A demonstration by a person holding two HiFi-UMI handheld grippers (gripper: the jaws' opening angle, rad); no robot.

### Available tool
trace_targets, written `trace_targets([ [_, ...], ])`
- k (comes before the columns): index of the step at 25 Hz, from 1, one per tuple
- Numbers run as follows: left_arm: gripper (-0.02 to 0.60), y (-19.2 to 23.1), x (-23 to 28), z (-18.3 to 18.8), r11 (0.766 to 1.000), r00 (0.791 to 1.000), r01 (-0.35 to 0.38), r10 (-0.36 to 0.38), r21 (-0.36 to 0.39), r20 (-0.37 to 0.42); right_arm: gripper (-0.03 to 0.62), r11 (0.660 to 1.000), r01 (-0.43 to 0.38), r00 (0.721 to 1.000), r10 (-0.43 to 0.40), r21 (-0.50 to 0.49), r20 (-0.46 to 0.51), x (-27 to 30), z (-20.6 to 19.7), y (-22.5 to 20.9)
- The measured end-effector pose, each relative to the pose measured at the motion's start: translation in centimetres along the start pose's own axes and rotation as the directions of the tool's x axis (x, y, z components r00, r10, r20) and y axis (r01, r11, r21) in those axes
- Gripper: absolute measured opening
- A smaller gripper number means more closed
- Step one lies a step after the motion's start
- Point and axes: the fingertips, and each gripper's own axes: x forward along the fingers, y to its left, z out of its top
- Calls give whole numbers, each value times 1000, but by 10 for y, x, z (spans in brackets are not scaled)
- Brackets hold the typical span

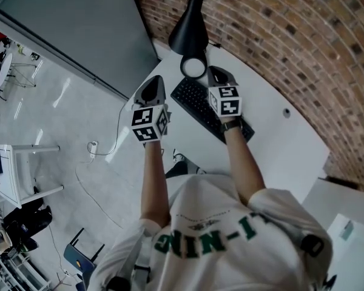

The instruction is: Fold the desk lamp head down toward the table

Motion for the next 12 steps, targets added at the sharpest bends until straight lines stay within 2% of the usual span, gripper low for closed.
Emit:
trace_targets([
  [6, 2, -20, -18, 23, 999, 998, 18, -20, 39, 53, 3, 998, -14, 994, 7, 60, 108, -60, 34, 6],
  [12, 2, -54, -41, 40, 994, 995, 50, -58, 100, 80, 3, 999, 12, 975, -23, 52, 222, -123, 66, 19],
])
